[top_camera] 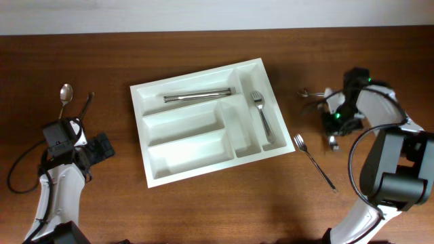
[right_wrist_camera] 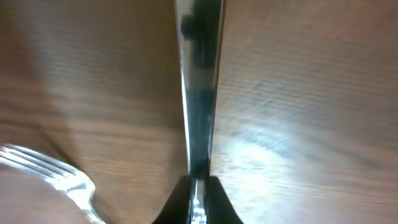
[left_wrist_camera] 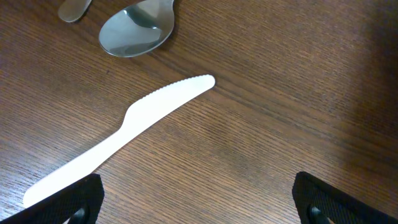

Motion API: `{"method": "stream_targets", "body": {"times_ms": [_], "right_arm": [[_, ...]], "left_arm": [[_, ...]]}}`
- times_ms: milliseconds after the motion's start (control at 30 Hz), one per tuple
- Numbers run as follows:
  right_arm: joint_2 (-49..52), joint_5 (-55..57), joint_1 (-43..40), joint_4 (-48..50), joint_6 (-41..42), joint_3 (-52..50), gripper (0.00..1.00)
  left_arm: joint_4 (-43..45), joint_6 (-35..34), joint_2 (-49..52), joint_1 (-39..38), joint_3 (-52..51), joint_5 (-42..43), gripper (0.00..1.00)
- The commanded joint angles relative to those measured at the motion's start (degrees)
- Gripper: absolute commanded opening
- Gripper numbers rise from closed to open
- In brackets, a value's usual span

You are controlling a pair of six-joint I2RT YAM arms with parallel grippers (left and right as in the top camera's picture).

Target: Pack container

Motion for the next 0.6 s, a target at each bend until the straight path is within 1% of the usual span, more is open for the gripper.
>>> {"method": "stream_targets", "body": {"times_ms": [0, 100, 233, 333, 400, 567], "right_arm": [[-1.8, -1.7, 2.4, -3.3, 4.9, 9.0, 0.04], [-2.4, -1.8, 5.5, -7.5, 6.8, 15.5, 0.04], [-2.7, -2.9, 11.3, -11.0, 11.5, 21.1, 0.04], [-2.6, -3.6, 16.7, -10.2, 14.9, 21.4, 0.04], [-2.2, -3.4, 19.7, -7.8, 14.9, 20.8, 0.04], [0.3, -3.5, 24.8, -3.6, 21.2, 20.7, 0.04]], "left_arm": [[-0.1, 0.7, 0.3, 0.3, 1.0, -0.2, 0.99], [-0.1, 0.7, 0.3, 0.3, 1.0, -0.2, 0.99], [-0.1, 0.7, 0.3, 0.3, 1.0, -0.2, 0.99], [-0.1, 0.7, 0.3, 0.3, 1.0, -0.2, 0.99], [-0.1, 0.7, 0.3, 0.3, 1.0, -0.2, 0.99], [-0.1, 0.7, 0.3, 0.3, 1.0, -0.2, 0.99]]}}
